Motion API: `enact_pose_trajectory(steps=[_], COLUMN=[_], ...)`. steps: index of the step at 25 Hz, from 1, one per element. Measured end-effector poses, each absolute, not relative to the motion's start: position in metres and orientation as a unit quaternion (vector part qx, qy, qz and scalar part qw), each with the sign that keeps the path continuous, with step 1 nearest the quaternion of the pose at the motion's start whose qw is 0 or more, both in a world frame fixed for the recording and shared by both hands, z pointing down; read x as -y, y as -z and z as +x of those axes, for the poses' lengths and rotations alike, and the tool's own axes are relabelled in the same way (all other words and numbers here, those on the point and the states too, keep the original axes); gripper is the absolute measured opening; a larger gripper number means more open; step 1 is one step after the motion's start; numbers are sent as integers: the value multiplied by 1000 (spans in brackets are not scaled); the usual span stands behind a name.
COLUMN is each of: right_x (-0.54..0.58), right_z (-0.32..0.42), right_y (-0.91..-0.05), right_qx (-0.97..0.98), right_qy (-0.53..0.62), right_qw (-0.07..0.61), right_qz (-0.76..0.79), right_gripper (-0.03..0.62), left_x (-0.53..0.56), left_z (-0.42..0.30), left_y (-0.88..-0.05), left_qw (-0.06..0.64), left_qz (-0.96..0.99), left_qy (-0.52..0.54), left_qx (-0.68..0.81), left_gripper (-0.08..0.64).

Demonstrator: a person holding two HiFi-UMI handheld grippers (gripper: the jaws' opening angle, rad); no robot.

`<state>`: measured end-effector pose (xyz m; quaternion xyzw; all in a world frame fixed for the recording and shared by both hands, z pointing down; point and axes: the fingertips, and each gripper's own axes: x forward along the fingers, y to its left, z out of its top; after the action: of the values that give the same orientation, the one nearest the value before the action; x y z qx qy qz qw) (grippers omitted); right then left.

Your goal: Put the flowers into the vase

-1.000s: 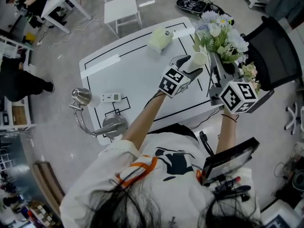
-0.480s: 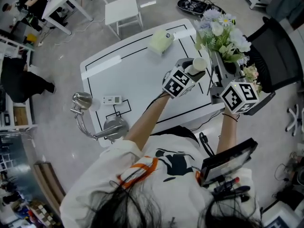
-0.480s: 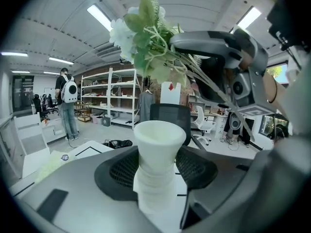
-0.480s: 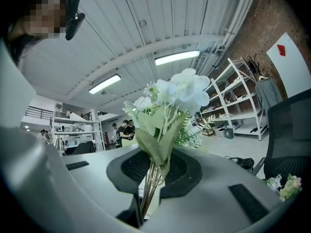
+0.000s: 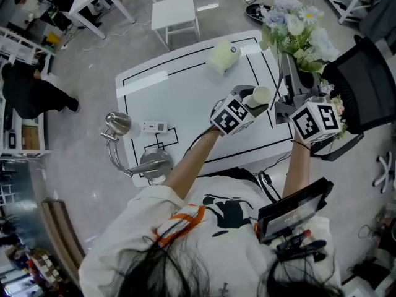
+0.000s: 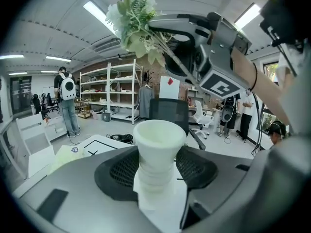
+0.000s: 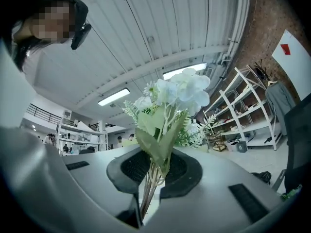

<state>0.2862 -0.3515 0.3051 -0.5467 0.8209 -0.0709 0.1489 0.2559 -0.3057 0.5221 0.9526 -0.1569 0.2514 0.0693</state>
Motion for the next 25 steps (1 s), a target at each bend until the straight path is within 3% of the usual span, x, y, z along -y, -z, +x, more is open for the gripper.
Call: enact_pose_trajectory(steps=[7, 25], right_x=[357, 314], right_z=[257, 251], right_y=[-305, -405], right_qx=[-842, -853], right_qy=[-15, 38], right_qw=[193, 70], right_qz=[-503, -516], right_gripper=[48, 63], left_x=[299, 302], left_z=[245, 245], left_y=[-520, -520], left_qw=[78, 84], left_qz=[952, 953], left_qy=[-246, -231], left_qx=[164, 177], left_gripper=[243, 244])
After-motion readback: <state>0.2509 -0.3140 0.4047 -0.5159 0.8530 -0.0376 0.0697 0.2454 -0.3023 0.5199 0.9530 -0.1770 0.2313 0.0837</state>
